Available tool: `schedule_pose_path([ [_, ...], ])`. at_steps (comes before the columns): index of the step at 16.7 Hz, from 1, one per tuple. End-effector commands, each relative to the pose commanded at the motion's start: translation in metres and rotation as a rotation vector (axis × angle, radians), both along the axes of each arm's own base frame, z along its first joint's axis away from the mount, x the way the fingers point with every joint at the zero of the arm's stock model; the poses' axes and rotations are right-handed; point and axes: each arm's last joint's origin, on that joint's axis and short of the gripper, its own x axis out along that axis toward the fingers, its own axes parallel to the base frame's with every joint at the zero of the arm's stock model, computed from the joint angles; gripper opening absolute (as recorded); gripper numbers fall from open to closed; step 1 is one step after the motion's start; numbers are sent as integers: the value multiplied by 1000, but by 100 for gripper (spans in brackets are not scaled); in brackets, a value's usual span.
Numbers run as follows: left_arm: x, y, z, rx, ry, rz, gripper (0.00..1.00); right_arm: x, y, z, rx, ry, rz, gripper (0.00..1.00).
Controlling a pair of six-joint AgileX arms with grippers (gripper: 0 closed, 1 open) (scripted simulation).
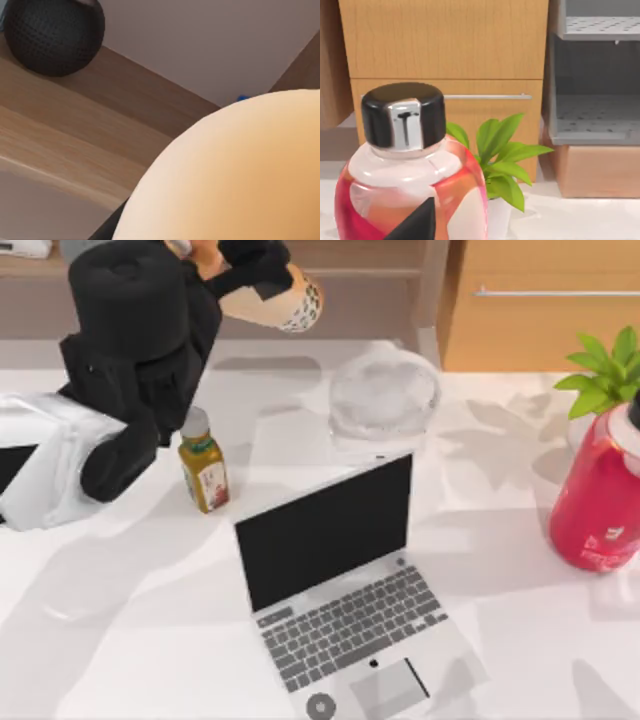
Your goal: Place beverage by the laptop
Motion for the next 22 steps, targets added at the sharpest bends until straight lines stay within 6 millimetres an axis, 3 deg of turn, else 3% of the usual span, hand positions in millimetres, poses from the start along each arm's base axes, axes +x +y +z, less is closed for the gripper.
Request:
schedule_pose_path([
  [2,-15,-54,26,-69,61,-38,0,0,0,0,0,0,0,100],
  [4,-41,-104,37,-70,151,-76,0,0,0,0,0,0,0,100],
  [7,-90,-167,30,56,283,-129,0,0,0,0,0,0,0,100],
  [10,-141,-207,9,266,366,-181,0,0,0,0,0,0,0,100],
  [13,-180,-228,-15,456,400,-228,0,0,0,0,0,0,0,100],
  [15,-193,-235,-26,533,409,-247,0,0,0,0,0,0,0,100],
  [22,-194,-235,-30,548,415,-251,0,0,0,0,0,0,0,100],
])
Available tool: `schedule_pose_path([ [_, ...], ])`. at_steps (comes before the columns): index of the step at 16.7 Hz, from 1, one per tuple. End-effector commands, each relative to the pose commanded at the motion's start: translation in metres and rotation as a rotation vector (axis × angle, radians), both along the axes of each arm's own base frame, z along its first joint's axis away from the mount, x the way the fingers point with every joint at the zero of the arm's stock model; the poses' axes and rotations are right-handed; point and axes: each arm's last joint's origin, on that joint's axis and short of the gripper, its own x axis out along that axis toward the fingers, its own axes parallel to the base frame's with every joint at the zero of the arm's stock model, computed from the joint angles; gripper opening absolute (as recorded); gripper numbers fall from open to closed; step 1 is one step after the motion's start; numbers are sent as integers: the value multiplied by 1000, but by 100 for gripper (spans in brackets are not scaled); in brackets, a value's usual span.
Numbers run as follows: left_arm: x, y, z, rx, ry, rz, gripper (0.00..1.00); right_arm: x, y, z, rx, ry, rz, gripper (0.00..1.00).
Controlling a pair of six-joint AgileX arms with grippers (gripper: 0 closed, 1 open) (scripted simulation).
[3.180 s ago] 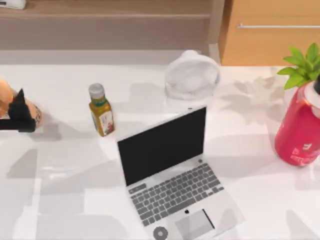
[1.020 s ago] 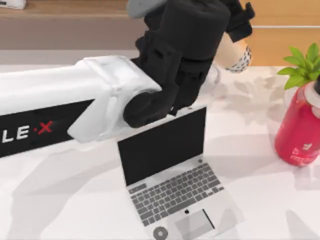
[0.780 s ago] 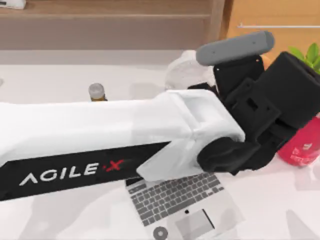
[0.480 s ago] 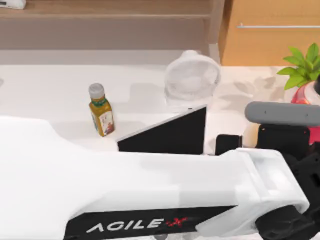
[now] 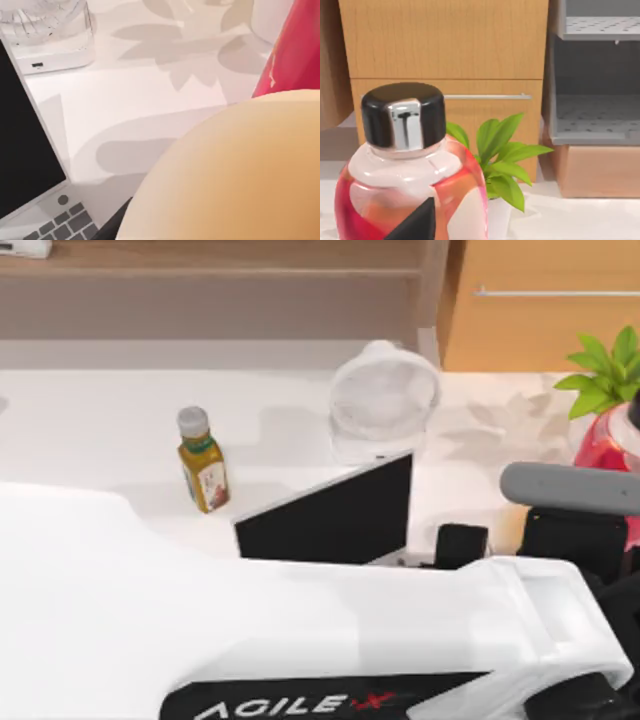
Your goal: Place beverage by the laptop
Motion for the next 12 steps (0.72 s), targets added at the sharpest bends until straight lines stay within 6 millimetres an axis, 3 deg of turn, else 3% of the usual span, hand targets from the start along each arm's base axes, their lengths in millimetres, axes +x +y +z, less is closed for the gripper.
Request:
schedule_pose_path([
  [6,-1,-4,-10,-20,26,-6,0,0,0,0,0,0,0,100],
  [12,-1,-6,-5,-72,-11,4,0,0,0,0,0,0,0,100],
])
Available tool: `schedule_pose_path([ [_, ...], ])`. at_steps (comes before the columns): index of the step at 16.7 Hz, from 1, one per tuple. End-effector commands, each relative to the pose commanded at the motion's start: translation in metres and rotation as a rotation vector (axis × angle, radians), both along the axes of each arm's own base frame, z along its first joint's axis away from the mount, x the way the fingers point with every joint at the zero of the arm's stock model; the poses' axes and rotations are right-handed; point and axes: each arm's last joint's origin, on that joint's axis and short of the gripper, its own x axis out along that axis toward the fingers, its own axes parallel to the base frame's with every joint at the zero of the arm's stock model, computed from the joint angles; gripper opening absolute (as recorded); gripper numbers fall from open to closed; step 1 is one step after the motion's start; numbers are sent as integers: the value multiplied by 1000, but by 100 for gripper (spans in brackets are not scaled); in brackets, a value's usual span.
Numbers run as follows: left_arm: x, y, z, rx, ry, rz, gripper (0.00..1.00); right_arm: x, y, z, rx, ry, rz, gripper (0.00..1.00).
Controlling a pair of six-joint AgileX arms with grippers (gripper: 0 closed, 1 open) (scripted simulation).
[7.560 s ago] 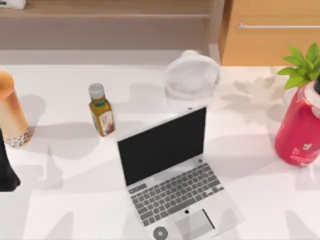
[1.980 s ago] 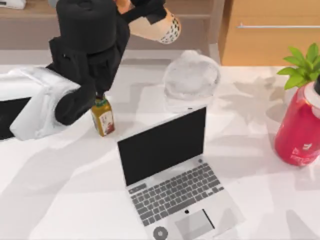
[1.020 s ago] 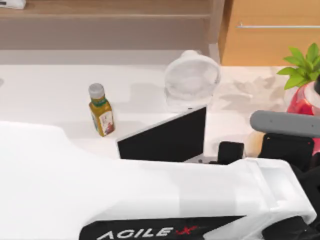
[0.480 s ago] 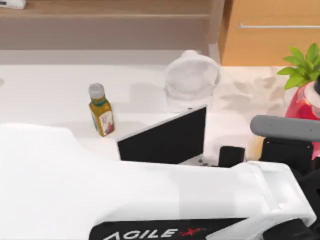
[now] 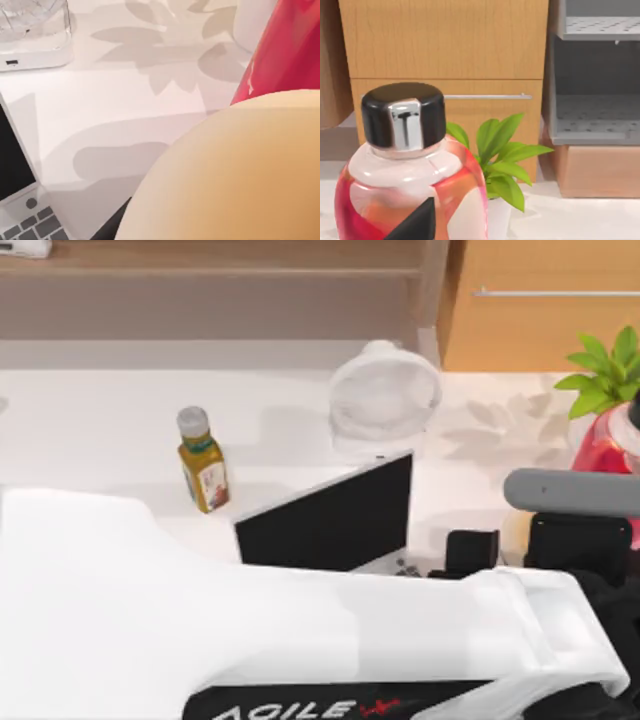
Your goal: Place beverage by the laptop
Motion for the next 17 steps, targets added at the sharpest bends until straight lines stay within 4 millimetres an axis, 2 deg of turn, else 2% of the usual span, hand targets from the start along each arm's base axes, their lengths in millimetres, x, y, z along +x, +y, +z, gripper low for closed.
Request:
schedule_pose_path([
  [3,0,2,-3,7,-12,3,0,0,0,0,0,0,0,100],
  [7,0,5,-24,72,6,-5,0,0,0,0,0,0,0,100],
  [11,0,5,-24,72,6,-5,0,0,0,0,0,0,0,100],
  [17,0,5,-24,72,6,-5,45,0,0,0,0,0,0,100],
])
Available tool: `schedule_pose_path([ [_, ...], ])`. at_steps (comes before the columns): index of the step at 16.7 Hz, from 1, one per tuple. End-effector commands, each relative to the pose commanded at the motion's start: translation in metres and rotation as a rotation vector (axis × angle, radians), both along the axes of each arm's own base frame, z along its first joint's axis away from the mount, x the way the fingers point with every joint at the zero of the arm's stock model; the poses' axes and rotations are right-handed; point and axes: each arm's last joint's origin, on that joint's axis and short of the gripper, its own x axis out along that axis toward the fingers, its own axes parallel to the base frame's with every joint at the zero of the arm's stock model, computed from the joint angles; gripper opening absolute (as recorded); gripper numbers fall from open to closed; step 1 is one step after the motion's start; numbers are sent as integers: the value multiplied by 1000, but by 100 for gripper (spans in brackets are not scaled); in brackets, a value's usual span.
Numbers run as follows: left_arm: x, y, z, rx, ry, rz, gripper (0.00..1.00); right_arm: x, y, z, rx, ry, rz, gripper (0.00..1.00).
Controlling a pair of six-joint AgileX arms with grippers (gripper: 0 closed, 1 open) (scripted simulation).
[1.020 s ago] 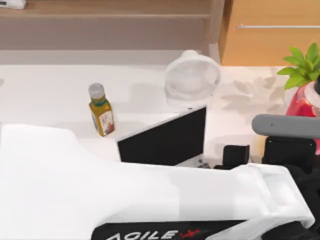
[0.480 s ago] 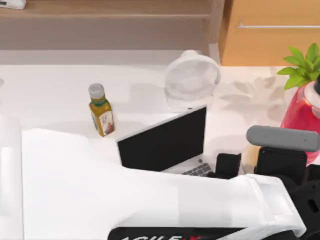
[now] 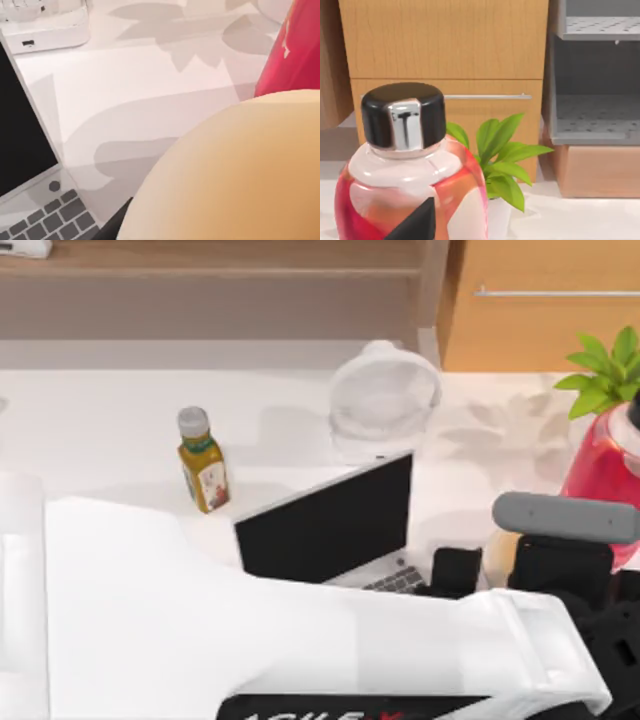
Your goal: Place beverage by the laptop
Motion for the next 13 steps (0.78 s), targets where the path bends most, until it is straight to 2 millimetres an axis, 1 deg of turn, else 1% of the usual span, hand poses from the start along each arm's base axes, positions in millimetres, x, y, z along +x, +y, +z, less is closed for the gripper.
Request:
schedule_pose_path([
  [7,0,0,0,0,0,0,98,0,0,0,0,0,0,100],
  [8,0,0,0,0,0,0,100,0,0,0,0,0,0,100],
  [13,0,0,0,0,0,0,100,0,0,0,0,0,0,100],
])
